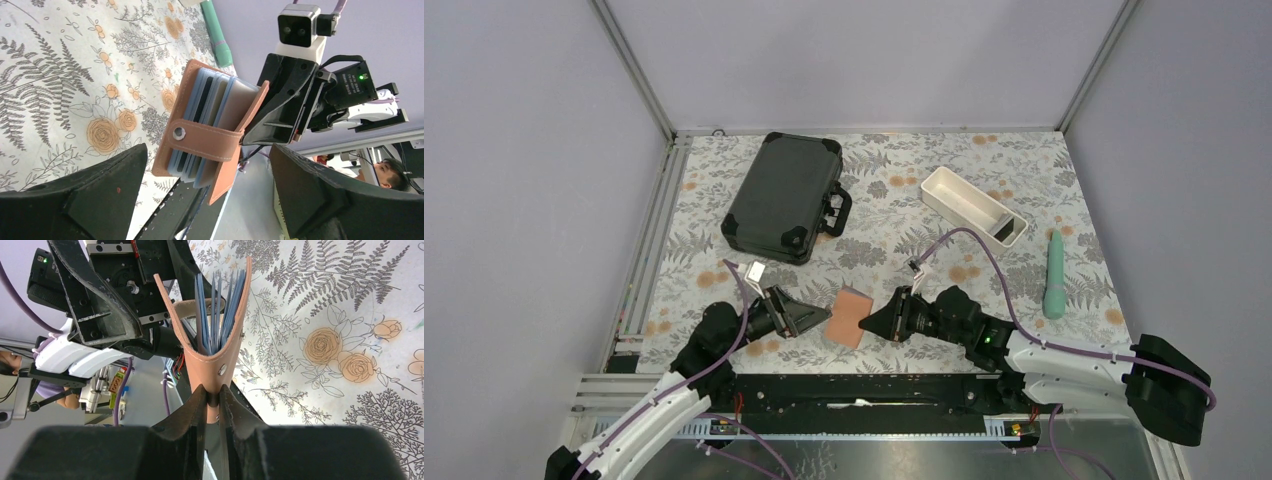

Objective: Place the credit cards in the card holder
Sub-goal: Pick up the card holder from the center of the board.

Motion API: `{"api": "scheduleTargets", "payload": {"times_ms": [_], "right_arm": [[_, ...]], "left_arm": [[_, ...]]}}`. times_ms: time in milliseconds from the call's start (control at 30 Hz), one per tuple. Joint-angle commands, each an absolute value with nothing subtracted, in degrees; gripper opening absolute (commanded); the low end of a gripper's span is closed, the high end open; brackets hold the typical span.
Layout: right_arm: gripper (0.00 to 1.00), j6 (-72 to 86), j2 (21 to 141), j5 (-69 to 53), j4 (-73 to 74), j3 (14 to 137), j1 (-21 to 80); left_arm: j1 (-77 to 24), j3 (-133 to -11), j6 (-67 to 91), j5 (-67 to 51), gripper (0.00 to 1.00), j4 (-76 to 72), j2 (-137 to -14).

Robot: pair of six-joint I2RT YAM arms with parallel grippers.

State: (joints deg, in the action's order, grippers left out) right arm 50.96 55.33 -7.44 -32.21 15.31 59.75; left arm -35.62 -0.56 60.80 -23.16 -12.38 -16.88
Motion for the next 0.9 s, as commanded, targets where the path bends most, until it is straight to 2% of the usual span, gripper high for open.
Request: {"api": "scheduleTargets", "payload": {"times_ms": [0,233,400,633,867], "right_arm": [[0.00,49.64,53.47,-6.10,-33.71,15.68,59.85],[0.00,48.92,51.35,-8.93,-35.23,15.78,59.86],[0.00,47.72,50.03,-12.89,-36.26,17.54,59.86],[0.00,46.99,50.03,-15.80,-37.28,19.39,59.86],[0.00,47.44,50.50,-16.92,-39.45,20.01,59.88]], "left_arm": [[-35.82,-1.12,59.45,-20.46,0.99,-8.91,-14.26],[-35.77,-1.66,58.20,-23.89,0.99,-12.07,-15.65],[-35.86,-5.14,54.01,-30.05,0.99,-11.57,-22.44],[-36.66,-5.46,58.26,-37.63,0.98,-23.16,-28.13],[-39.46,-5.09,60.75,-38.42,0.79,-26.67,-29.13]]}}
